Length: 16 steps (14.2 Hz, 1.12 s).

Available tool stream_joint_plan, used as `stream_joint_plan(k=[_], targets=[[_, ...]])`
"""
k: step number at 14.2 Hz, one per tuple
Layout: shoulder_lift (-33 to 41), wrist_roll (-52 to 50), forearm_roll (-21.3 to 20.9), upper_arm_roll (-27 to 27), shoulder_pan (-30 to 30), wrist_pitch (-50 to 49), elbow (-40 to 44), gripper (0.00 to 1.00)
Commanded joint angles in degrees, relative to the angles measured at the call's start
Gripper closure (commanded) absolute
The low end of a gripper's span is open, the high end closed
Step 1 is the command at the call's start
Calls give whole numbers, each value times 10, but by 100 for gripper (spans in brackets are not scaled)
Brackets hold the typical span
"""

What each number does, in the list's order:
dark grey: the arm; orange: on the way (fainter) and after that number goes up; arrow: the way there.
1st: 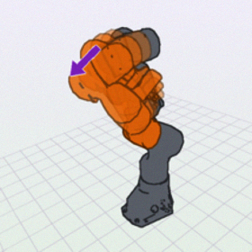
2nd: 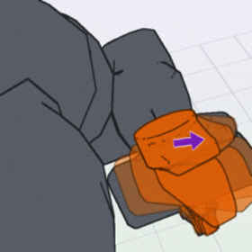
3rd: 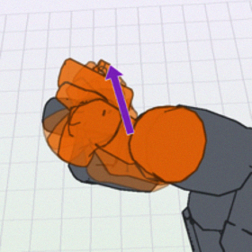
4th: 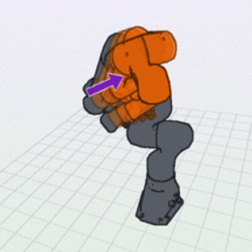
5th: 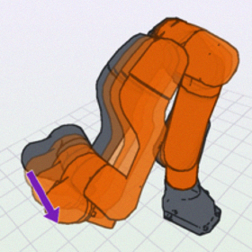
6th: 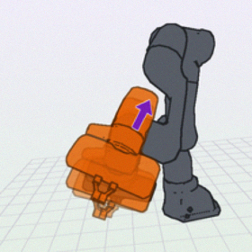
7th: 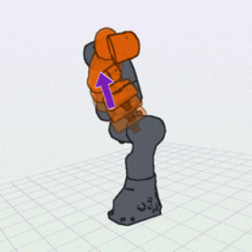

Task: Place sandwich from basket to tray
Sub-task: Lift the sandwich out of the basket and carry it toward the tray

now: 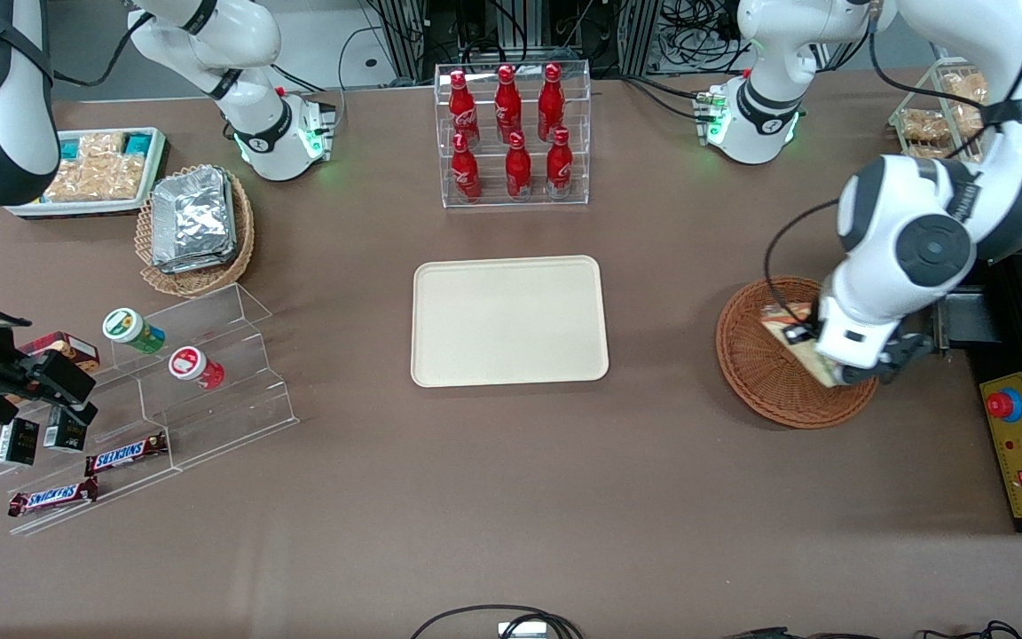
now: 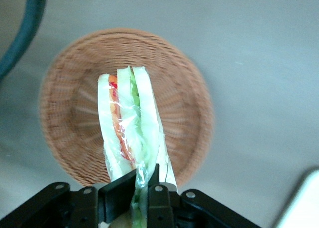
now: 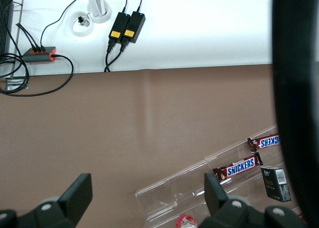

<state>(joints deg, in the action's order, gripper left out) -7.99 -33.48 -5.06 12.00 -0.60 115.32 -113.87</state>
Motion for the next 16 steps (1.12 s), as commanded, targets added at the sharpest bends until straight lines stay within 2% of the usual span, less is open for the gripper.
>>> stream_joint_plan(k=[1,4,10,13,16], targets=[[8,18,38,45,-2,-19,26,100],[23,3,72,103,-2,-26,41,100],[14,-20,75,202,-2,19,43,100],[-6,-27,73,234,-6,57,40,100],[-25,-42,66,235,-30,71,38,100]])
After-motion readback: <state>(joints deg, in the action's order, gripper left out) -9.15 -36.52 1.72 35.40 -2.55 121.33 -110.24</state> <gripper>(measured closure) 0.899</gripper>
